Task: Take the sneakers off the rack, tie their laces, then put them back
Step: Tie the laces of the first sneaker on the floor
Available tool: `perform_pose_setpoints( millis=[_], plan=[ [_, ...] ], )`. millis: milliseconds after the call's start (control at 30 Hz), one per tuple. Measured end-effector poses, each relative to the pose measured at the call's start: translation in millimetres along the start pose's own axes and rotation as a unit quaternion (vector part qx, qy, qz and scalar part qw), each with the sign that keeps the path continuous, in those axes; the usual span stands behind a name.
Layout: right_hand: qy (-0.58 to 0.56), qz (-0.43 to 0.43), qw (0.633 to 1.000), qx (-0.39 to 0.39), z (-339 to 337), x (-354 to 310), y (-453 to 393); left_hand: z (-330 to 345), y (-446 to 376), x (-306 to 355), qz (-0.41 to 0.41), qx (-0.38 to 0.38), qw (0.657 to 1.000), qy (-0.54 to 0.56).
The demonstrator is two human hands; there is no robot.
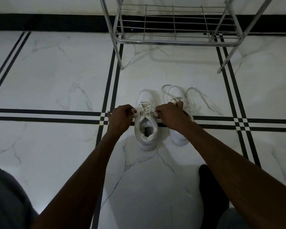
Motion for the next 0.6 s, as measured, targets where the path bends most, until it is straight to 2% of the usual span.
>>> perform_pose_setpoints(
  millis=[100, 233, 367, 500, 600],
  plan=[
    [0.007, 0.007, 1.0, 0.007, -2.8, -0.9, 1.3, -1.0, -2.3, -3.9, -0.002, -0.012, 1.0, 0.014],
    [0.019, 0.002, 0.999, 0.028, -6.1, -4.0, 2.9, 4.8, 9.3, -5.0, 0.069, -0.032, 0.995, -0.065],
    [0.073, -0.016, 0.997, 0.033, -8.2, -3.9, 5.5, 4.1, 18.7, -1.6, 0.148, 0.016, 0.956, -0.253],
    [0.113, -0.029, 0.992, 0.052, -2.6, 0.4, 8.1, -1.1, 20.0, -0.2, 0.195, 0.043, 0.922, -0.333],
    [0.111, -0.029, 0.991, 0.065, -2.0, 0.9, 8.4, -2.9, 18.9, 1.5, 0.207, 0.048, 0.913, -0.348]
  ],
)
Point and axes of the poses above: each hand's wrist, its own y-axis away from the middle knuckle, its own z-axis out of the palm, x = y × z, the point moved 2 cm from there along -y, towards the middle knuckle, and after that the axes turned 3 degrees about x, right-handed, at the moved point
